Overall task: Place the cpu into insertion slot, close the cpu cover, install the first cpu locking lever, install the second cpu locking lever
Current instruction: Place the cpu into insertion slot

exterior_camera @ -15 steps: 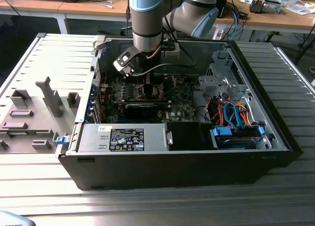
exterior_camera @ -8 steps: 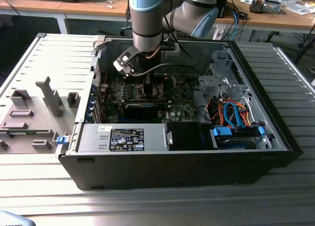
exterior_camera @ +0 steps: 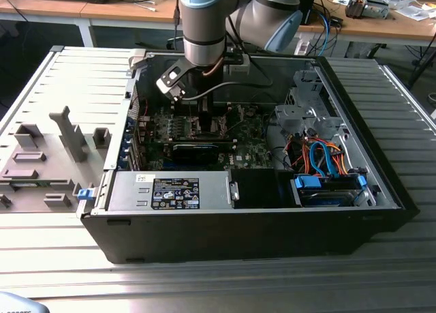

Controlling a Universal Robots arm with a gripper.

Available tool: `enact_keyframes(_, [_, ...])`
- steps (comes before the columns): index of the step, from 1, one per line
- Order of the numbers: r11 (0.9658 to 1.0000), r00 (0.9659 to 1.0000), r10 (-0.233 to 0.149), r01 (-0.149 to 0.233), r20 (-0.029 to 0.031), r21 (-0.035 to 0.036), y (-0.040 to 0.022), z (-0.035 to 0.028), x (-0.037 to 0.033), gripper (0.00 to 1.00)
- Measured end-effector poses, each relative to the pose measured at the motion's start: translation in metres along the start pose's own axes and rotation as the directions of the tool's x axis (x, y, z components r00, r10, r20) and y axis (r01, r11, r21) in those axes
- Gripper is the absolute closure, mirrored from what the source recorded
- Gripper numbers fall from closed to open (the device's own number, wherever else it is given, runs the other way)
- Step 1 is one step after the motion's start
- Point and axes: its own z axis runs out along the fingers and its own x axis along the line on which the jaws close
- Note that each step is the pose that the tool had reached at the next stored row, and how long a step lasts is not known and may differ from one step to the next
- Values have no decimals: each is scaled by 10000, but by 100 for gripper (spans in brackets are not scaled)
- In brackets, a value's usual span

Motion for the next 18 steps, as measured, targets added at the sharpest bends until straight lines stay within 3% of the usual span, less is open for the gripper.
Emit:
enact_keyframes(2, [10000,10000,0,0,-1,0,2,-31,1,38])
enact_keyframes(6, [10000,10000,0,0,-8,29,13,-31,0,40])
enact_keyframes(7, [10000,10000,-3,3,-7,48,19,-31,0,53])
enact_keyframes(10, [9999,10000,-73,73,-10,148,55,-27,-2,65])
enact_keyframes(11, [9998,10000,-81,81,-9,177,65,-27,-3,65])
enact_keyframes(12, [9997,10000,-96,96,-9,208,78,-27,-4,77])
enact_keyframes(13, [9997,10000,-98,98,-8,211,82,-27,-4,83])
enact_keyframes(18, [9997,10000,-97,97,-10,215,91,-27,-4,89])
